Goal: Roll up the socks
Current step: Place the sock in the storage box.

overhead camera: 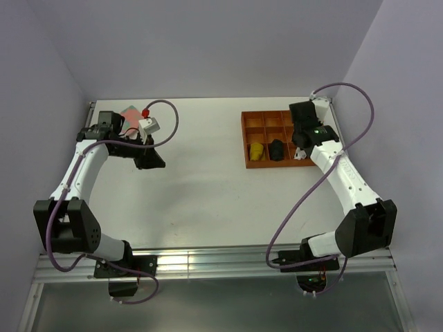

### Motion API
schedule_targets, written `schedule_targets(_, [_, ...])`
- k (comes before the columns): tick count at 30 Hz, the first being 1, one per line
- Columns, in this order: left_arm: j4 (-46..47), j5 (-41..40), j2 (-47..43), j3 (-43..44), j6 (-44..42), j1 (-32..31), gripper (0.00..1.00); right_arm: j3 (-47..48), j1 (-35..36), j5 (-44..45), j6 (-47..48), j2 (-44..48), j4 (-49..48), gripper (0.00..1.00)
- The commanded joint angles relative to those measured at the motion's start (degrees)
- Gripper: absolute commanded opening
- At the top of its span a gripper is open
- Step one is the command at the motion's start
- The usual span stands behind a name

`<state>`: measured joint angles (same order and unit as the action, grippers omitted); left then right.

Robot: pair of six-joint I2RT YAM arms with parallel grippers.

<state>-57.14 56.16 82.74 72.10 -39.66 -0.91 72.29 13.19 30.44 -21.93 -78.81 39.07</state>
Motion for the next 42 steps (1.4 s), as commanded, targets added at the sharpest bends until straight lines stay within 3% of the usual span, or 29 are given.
schedule_targets(1, [-1.48,4.48,0.93,3.58,-0.86,1.43,0.14,0.66,-4.03,11.12,2.07,1.64,0.05,0.0])
schedule_targets(14, [-3.23,8.87,2.51,4.72,-4.02,3.89,0.16,-3.12,-15.64,16.4,5.94,-4.16,-9.97,0.0])
schedule_targets(24, [-7.28,11.6,7.17,7.36,-7.45,3.81,0.16,-0.66,-15.74,19.22,6.11,-13.91,-12.7,0.0])
schedule_targets(42, [-4.03,11.25,7.96,6.74,-5.95,3.81,0.17,9.88,-15.74,16.59,5.24,-28.15,-10.68,0.0])
